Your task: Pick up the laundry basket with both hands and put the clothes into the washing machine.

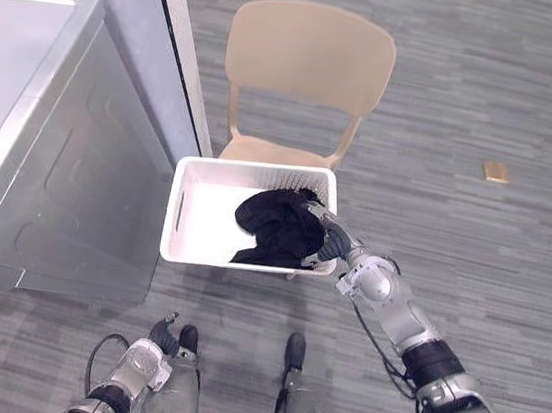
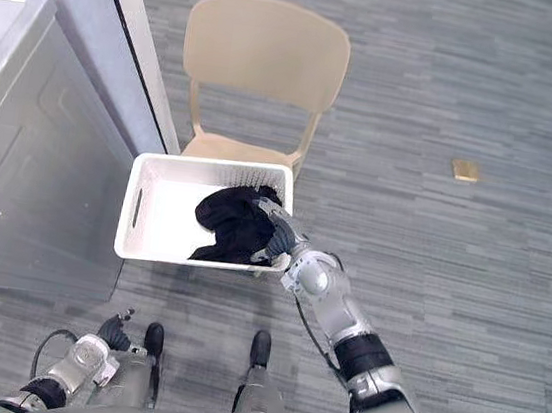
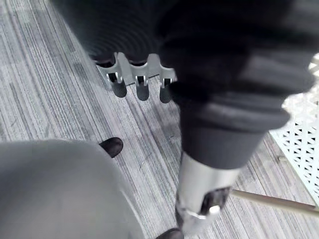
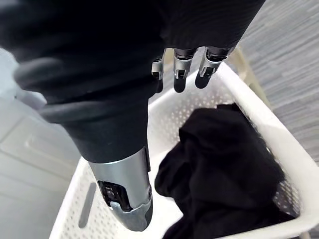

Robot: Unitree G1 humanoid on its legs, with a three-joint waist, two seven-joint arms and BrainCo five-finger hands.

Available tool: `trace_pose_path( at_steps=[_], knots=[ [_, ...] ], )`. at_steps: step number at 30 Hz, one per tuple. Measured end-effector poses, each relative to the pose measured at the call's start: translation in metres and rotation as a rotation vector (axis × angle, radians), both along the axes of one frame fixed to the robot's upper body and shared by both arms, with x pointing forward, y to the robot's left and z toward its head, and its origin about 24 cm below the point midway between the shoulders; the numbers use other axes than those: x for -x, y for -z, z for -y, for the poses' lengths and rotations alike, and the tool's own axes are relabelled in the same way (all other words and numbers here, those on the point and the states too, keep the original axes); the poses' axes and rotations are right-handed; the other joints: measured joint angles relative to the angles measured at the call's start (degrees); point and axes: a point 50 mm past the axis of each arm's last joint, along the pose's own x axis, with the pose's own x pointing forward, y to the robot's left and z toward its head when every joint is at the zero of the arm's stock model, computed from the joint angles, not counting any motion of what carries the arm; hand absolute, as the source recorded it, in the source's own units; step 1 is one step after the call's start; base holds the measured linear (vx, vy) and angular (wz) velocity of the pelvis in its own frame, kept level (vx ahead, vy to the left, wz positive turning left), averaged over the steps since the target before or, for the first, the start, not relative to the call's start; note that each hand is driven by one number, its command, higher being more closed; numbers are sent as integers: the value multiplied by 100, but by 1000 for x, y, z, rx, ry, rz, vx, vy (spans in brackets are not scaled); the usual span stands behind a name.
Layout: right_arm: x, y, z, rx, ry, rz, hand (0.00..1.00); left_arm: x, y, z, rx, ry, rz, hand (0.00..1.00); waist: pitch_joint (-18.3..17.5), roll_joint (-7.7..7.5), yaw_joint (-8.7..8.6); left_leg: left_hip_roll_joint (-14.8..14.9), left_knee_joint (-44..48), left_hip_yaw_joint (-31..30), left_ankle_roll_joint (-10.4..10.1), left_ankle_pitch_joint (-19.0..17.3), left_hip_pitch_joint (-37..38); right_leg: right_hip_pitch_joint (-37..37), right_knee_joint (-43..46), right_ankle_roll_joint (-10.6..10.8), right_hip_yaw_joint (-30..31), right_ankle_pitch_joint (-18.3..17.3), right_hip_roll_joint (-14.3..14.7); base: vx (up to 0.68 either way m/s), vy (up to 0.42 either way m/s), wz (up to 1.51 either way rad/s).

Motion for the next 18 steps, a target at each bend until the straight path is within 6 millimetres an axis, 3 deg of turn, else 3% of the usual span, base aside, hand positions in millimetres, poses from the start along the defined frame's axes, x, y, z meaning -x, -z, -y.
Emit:
trace_pose_path(
  at_steps=[6,18],
  knots=[
    [-24,-20,13,146,14,40,0,-27,-19,3,43,-45,125,0,573,24,41,-20,176,-27,26,27,-322,-252,47,-12,3,95,-17,-71,13,2],
    [-55,-89,24,215,73,256,0,-51,-39,-2,69,-137,251,0,998,44,146,-26,322,-63,43,103,-972,-814,-13,-37,32,291,-13,-34,0,2]
  ],
)
